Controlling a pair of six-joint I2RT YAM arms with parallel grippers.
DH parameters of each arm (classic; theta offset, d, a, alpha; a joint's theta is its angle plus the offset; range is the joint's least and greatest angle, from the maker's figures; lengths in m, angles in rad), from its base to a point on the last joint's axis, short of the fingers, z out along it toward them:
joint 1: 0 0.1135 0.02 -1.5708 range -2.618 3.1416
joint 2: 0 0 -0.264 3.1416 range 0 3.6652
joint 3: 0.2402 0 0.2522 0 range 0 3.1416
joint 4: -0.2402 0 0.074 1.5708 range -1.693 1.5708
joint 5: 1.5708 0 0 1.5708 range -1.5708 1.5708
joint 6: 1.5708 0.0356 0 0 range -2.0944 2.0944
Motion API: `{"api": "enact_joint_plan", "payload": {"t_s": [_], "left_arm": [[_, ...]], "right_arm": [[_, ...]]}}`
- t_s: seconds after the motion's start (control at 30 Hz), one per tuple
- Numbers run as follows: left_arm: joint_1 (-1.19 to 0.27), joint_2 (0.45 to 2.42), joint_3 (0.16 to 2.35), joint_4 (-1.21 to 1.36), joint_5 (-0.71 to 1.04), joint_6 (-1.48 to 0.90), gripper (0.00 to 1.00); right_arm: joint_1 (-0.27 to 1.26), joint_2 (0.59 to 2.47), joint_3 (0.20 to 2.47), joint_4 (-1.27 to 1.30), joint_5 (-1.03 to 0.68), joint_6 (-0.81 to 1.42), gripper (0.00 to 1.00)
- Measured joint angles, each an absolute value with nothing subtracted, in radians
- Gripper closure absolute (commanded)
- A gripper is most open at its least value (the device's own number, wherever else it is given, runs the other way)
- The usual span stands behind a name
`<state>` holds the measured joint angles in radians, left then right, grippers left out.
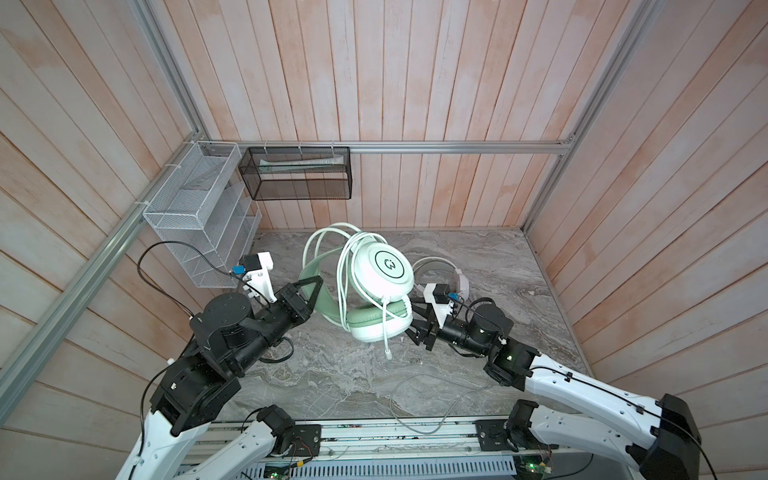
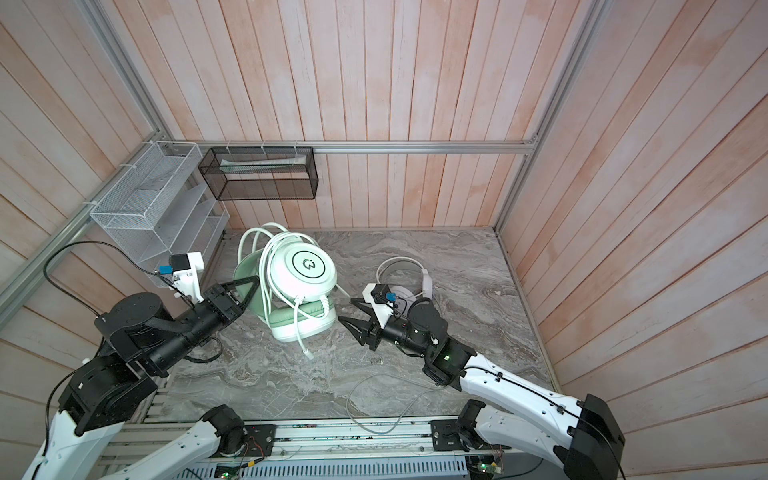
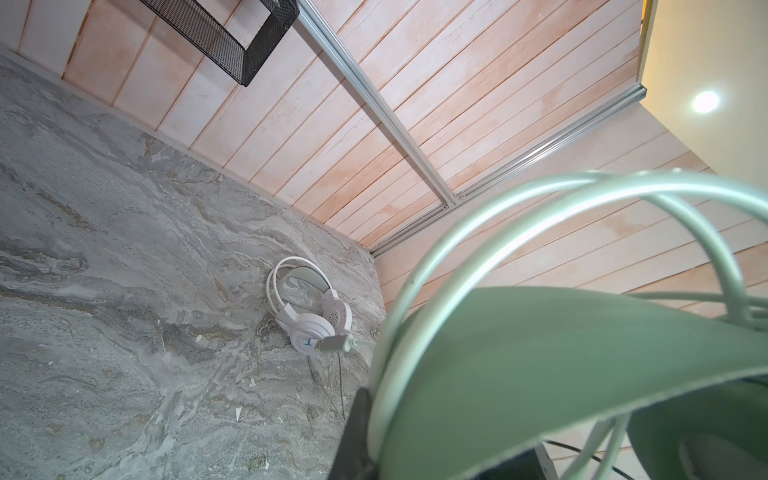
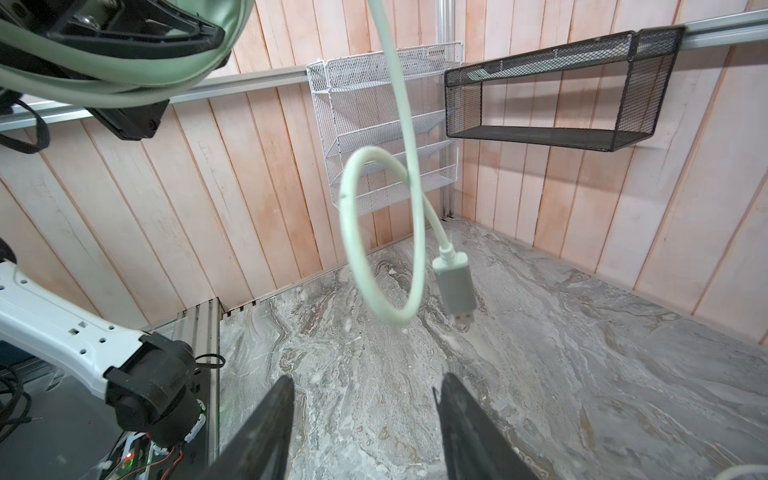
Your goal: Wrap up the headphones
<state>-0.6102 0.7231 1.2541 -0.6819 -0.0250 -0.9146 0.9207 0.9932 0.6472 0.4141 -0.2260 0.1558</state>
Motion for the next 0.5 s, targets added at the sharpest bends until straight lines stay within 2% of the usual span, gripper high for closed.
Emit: {"api": "enact_joint_plan", "payload": {"t_s": [0.2, 0.5], "left_arm": [[-0.61, 0.728, 1.254, -0.68, -0.014, -0.936, 1.0], [-0.61, 0.725, 1.254, -0.672, -0.006, -0.955, 1.0]], "right_arm": [[0.936, 1.06, 0.647, 0.472, -0.194, 0.154, 0.43], [1.075, 1.188, 0.67, 0.566, -0.164, 0.153, 0.43]]}}
